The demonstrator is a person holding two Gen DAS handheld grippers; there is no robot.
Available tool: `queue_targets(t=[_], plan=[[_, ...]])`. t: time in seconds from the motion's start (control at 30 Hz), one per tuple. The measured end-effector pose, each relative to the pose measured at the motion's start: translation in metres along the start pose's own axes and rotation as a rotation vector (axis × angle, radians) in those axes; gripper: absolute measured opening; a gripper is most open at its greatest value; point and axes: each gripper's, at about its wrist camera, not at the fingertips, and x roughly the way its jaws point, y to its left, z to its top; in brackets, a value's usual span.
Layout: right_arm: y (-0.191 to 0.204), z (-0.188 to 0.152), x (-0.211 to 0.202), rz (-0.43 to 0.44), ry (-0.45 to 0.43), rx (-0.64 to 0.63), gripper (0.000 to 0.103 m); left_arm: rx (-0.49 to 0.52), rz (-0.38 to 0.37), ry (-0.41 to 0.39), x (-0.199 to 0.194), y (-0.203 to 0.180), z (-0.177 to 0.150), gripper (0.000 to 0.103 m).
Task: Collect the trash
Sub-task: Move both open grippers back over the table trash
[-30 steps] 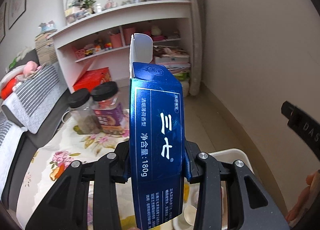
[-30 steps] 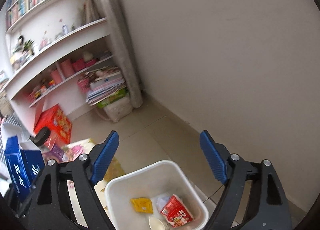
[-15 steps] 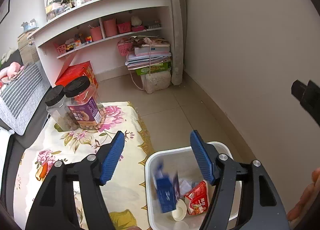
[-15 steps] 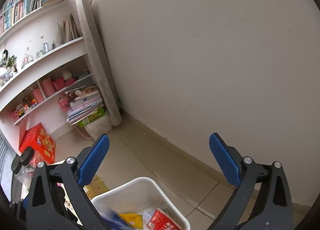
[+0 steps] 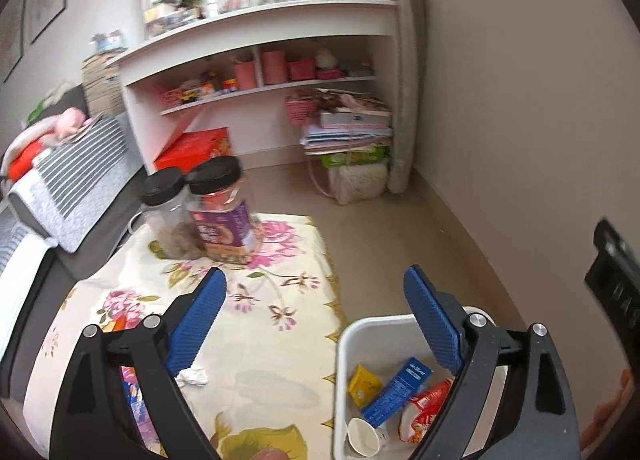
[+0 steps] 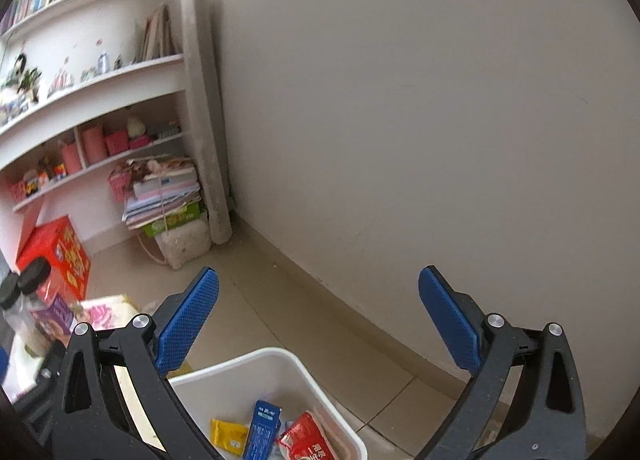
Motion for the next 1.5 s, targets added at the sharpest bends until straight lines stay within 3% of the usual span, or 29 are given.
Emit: queue_targets(t=[0.17,0.7,1.23,1.33,1.5], plan=[[0.025,-0.009,-0.004,0.021,0.002,-0.07,0.096,-0.049,0.043,0.017,0.003,0.024,-0.002,0.089],[0.132,-0.054,-0.005,0.172,0.154,-0.271,0.096,-0.131,0.179,0.136,0.036,0.117,-0.028,0.089],[0.243,-0.104,-0.018,0.355,0.251,-0.464,0.096,-0.126,0.351,0.408,0.112,0.263,-0.073,0.089],[0.262,-0.116,-0.02,0.395,0.273,-0.516,0.096,-0.095,0.359,0.475,0.134,0.29,-0.082,0.089],[0.288,-0.136,-0.015,0.479,0.339,-0.605,0.096,-0.081,0.298,0.606,0.175,0.332,-0.103,0.089]])
